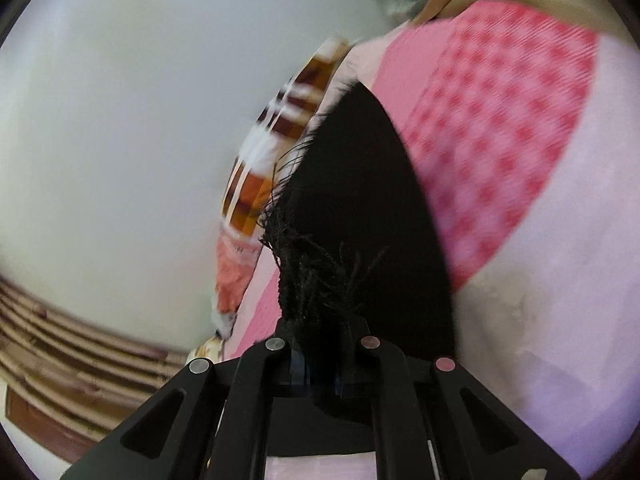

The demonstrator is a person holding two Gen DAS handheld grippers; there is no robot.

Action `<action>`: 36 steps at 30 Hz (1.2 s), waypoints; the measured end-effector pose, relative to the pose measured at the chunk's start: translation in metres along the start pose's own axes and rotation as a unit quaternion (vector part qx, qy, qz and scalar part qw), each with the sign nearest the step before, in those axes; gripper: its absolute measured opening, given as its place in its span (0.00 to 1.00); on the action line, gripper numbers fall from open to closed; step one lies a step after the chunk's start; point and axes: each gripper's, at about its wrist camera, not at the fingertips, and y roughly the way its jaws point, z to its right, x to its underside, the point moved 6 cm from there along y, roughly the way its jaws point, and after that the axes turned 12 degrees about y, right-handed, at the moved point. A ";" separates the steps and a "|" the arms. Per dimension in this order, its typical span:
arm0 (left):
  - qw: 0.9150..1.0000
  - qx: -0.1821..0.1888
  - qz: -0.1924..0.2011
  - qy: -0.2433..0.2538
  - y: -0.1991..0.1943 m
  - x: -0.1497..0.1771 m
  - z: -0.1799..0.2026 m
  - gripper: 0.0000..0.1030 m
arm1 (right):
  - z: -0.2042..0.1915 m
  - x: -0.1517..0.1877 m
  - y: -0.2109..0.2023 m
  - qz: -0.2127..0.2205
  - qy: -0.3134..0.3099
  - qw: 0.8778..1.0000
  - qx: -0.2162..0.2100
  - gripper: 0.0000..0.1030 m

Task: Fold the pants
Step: 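Drag the jeans hem with the right gripper across the bed, then lay the held jeans leg flat and open the right gripper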

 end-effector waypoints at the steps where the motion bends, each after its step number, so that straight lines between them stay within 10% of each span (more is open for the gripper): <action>1: 1.000 0.001 0.000 0.000 0.000 0.000 0.000 0.88 | -0.004 0.005 0.008 -0.009 -0.003 1.000 -0.002 0.09; 15: 1.000 0.010 0.000 0.005 0.000 0.003 0.008 0.88 | -0.047 0.112 0.135 -0.167 -0.027 0.986 -0.007 0.09; 36: 0.999 0.028 -0.022 -0.006 0.009 0.010 0.007 0.88 | -0.050 0.212 0.200 -0.287 -0.055 0.956 -0.001 0.09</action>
